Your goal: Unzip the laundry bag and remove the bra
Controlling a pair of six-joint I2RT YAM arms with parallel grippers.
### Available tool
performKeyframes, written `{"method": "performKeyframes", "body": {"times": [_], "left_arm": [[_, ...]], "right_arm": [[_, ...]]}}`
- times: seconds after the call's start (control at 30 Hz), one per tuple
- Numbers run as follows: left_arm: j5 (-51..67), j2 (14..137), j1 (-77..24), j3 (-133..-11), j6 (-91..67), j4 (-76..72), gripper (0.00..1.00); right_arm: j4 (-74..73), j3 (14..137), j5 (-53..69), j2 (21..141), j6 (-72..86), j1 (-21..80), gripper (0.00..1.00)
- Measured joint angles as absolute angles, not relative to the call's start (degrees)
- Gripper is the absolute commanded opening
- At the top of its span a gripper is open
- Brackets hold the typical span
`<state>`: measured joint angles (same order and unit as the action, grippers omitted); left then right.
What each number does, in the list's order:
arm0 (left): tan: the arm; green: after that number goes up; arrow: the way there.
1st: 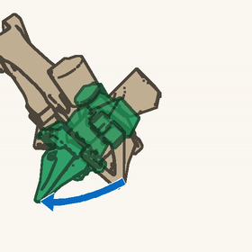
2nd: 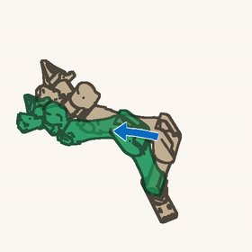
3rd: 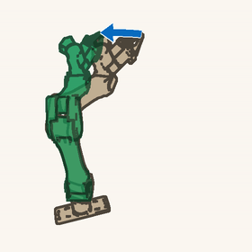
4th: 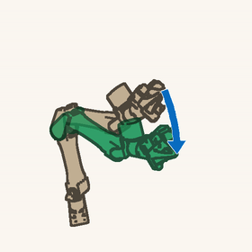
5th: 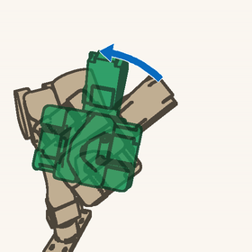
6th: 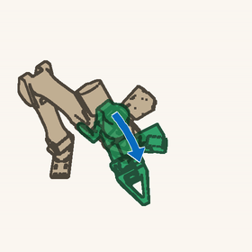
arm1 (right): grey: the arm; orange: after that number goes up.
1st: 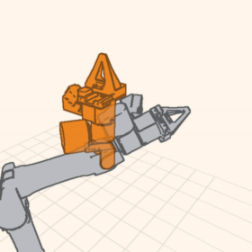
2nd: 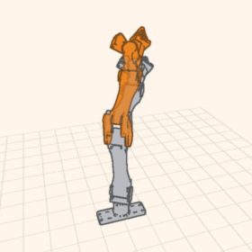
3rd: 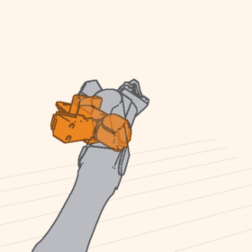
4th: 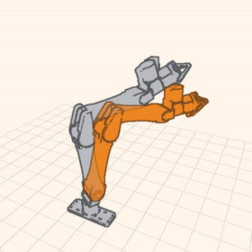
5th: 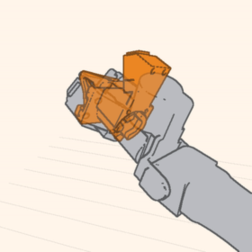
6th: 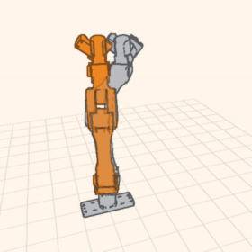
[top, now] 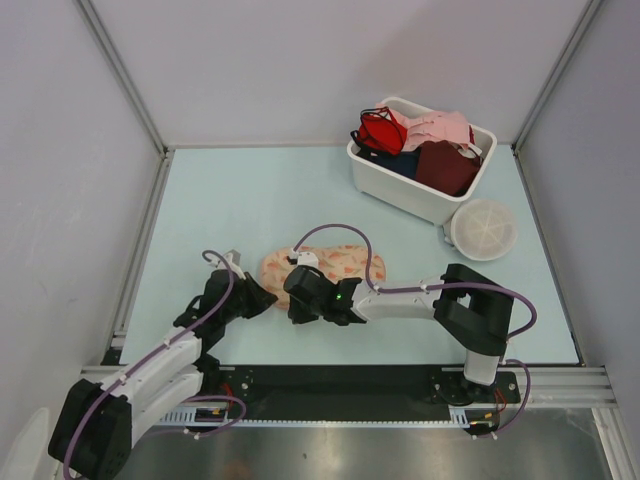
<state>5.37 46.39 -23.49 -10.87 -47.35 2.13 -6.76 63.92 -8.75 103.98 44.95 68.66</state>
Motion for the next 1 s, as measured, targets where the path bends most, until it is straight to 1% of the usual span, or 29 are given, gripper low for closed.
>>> {"method": "performKeyframes", "body": {"times": [0.07,0.13,0.67,1.0], "left_arm": [[5.5,46.9,-23.5,-10.9,-47.4,1.5,0.00],[5.6,47.3,-23.5,-11.0,-47.4,1.3,0.00],[5.1,48.6,-23.5,-11.9,-46.9,1.3,0.00],[4.2,48.8,-23.5,-12.7,-46.1,1.9,0.00]], "right_arm": [[-6.8,63.9,-8.8,104.0,44.9,68.7,0.00],[-6.8,63.9,-8.8,104.0,44.9,68.7,0.00],[-7.0,63.6,-10.2,103.8,45.0,68.7,0.00],[-7.5,58.5,-12.6,99.5,45.9,67.4,0.00]]}}
